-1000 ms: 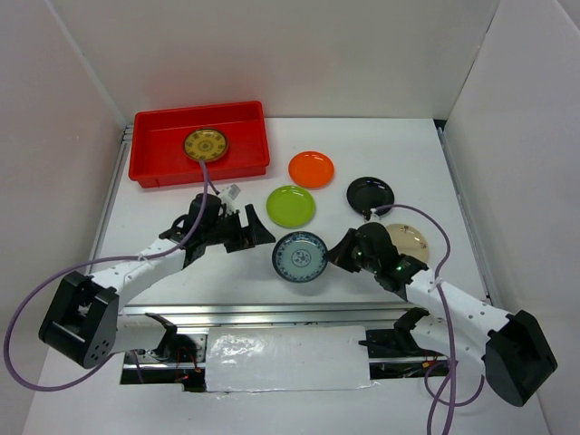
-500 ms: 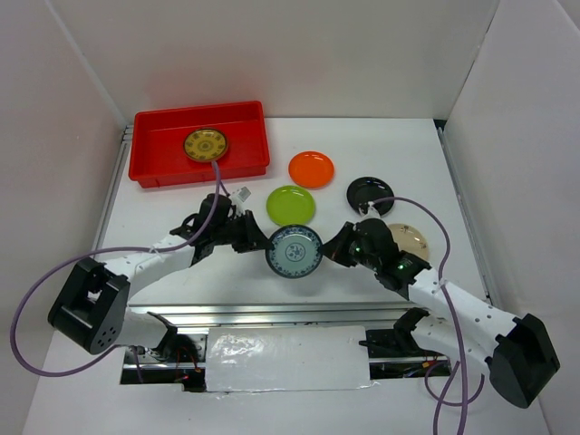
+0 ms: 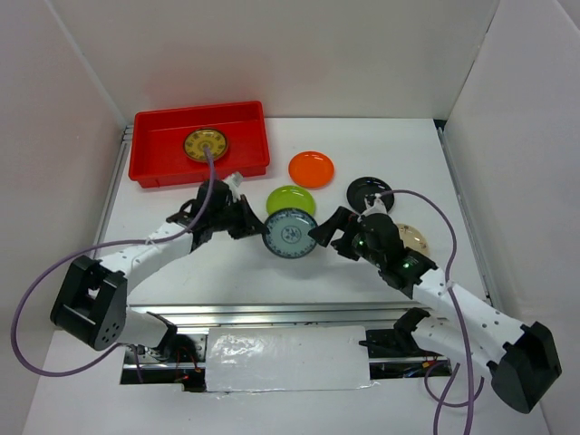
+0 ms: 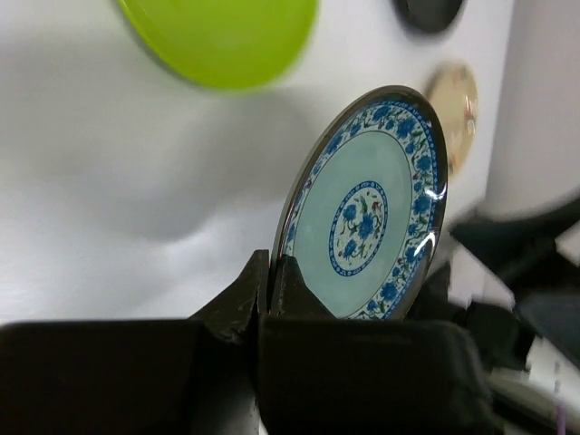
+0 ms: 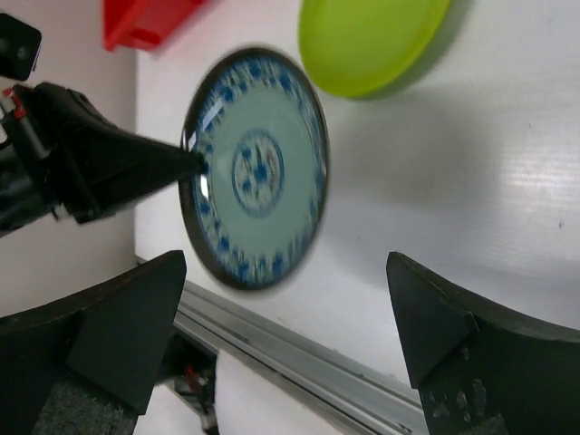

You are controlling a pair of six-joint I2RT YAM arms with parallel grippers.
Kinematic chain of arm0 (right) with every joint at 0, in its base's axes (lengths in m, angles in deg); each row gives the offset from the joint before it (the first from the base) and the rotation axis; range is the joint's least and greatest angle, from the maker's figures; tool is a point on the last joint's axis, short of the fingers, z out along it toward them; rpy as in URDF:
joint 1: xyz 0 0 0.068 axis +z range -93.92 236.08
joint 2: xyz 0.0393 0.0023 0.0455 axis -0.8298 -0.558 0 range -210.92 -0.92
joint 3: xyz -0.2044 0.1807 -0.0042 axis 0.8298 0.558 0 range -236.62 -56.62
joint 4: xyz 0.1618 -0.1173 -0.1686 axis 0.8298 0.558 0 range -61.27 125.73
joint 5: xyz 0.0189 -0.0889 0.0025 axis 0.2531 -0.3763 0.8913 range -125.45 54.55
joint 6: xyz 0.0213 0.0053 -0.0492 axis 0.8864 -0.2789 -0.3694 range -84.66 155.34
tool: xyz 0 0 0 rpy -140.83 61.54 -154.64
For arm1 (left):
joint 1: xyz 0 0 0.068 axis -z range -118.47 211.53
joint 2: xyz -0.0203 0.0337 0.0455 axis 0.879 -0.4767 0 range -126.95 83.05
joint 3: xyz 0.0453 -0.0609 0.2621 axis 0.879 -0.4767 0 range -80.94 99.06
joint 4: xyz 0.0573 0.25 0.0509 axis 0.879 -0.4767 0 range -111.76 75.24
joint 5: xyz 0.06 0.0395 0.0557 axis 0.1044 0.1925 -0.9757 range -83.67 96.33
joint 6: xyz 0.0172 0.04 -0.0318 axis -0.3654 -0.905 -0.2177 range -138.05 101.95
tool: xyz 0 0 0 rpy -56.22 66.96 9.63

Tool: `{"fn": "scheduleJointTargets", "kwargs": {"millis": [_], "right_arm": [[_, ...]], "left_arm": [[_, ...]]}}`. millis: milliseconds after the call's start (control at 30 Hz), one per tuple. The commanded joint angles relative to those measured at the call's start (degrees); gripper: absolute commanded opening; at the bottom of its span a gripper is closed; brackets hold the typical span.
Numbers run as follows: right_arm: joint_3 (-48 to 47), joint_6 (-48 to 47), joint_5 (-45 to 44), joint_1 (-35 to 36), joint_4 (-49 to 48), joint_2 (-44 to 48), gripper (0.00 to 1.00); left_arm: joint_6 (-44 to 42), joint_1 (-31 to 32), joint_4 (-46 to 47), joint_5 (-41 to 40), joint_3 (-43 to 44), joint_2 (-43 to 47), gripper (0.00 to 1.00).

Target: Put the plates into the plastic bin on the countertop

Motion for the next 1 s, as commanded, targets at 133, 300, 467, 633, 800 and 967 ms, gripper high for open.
{"fn": "scheduleJointTargets", "kwargs": {"millis": [133, 300, 467, 633, 800, 967], "right_arm": [[-1.8, -2.8, -1.9, -5.1, 1.4, 8.5, 1.00], [-0.7, -5.6, 4.2, -7.8, 0.4, 5.1, 1.00], [-0.2, -8.7, 8.3, -10.6, -0.4, 2.9, 1.00], [-0.6, -11.9, 12.4, -13.2, -0.6, 1.6, 1.00], [-0.4, -13.0, 14.2, -15.1, -1.0, 0.6, 1.00], [-0.9, -12.6, 15.5, -16.9, -4.0, -3.4, 1.00]], "left_arm": [[-1.4, -15.6, -11.9, -17.8, 22.6, -7.3, 0.00], [1.0, -25.0, -9.3, -22.0, 34.8, -20.5, 0.00], [0.8, -29.7, -12.0, -19.4, 51.7, -37.0, 0.00], [1.0, -32.2, -13.0, -20.0, 59.6, -43.2, 0.00], [0.3, -35.0, -15.5, -17.7, 66.2, -46.9, 0.01], [-0.1, -36.2, -15.5, -12.6, 64.7, -46.0, 0.99]]}}
